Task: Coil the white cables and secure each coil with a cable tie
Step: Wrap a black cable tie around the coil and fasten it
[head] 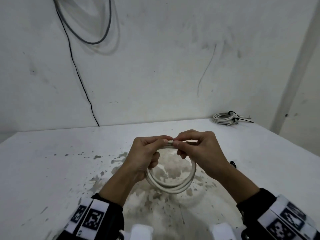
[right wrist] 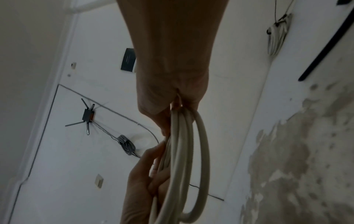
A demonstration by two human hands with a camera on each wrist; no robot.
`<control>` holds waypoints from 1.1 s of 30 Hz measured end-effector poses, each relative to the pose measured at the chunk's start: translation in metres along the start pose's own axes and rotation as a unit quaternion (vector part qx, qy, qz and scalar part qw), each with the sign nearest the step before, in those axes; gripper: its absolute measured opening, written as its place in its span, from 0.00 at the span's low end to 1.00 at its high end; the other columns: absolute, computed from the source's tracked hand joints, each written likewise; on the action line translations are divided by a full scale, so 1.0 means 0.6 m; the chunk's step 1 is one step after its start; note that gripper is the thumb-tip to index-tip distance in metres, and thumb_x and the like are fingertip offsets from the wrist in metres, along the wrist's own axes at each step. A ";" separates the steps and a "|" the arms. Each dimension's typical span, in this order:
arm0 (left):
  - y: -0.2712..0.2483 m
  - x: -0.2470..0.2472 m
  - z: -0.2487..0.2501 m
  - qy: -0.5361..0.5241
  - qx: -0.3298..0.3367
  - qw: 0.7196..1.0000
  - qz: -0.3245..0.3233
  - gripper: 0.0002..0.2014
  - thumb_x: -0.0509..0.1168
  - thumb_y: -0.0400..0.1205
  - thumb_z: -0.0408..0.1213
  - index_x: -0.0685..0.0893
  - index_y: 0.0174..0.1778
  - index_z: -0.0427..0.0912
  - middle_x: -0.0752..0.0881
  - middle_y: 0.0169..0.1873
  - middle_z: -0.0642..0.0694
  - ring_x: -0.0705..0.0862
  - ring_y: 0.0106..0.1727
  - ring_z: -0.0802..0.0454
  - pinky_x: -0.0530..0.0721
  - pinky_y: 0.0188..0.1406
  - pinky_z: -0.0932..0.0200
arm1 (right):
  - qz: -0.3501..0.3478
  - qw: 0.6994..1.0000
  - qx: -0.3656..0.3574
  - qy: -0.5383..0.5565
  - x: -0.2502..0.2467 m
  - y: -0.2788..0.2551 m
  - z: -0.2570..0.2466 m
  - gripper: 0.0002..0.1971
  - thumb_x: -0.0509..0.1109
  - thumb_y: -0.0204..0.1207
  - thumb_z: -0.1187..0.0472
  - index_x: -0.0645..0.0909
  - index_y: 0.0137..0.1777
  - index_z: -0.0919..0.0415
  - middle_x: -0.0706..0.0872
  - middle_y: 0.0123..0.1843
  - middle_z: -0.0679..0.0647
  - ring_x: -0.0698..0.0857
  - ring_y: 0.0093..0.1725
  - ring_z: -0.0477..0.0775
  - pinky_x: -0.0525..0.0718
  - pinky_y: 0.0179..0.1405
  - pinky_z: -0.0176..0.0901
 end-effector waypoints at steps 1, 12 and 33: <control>0.001 0.003 -0.008 0.001 -0.008 1.000 0.000 0.08 0.63 0.79 0.26 0.88 0.47 0.30 0.71 0.11 0.53 0.58 0.12 0.61 0.58 0.12 0.72 | -0.017 0.999 0.023 -0.015 -0.006 -0.003 0.003 0.05 0.78 0.67 0.67 0.89 0.41 0.68 0.90 0.42 0.59 0.89 0.32 0.58 0.88 0.37 0.46; 0.008 0.042 -0.053 0.024 -0.053 0.996 -0.061 0.09 0.65 0.78 0.24 0.91 0.39 0.35 0.80 0.26 0.40 0.57 0.14 0.59 0.58 0.13 0.71 | -0.016 0.743 0.324 -0.585 -0.248 0.028 0.161 0.14 0.69 0.76 0.54 0.80 0.47 0.69 0.81 0.43 0.61 0.84 0.46 0.60 0.77 0.32 0.39; 0.055 0.000 -0.045 -0.008 -0.019 0.999 -0.032 0.10 0.65 0.77 0.24 0.91 0.38 0.37 0.67 0.27 0.42 0.56 0.13 0.60 0.56 0.13 0.73 | -0.041 0.953 -0.148 -0.262 -0.008 0.039 0.014 0.05 0.70 0.73 0.70 0.85 0.41 0.61 0.88 0.37 0.46 0.87 0.40 0.43 0.83 0.34 0.27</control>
Point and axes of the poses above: each hand's wrist, its own y-axis towards the middle knuckle, its own x-axis out of the palm, z = x × y, the point moved 4 cm from there along y, towards the middle knuckle
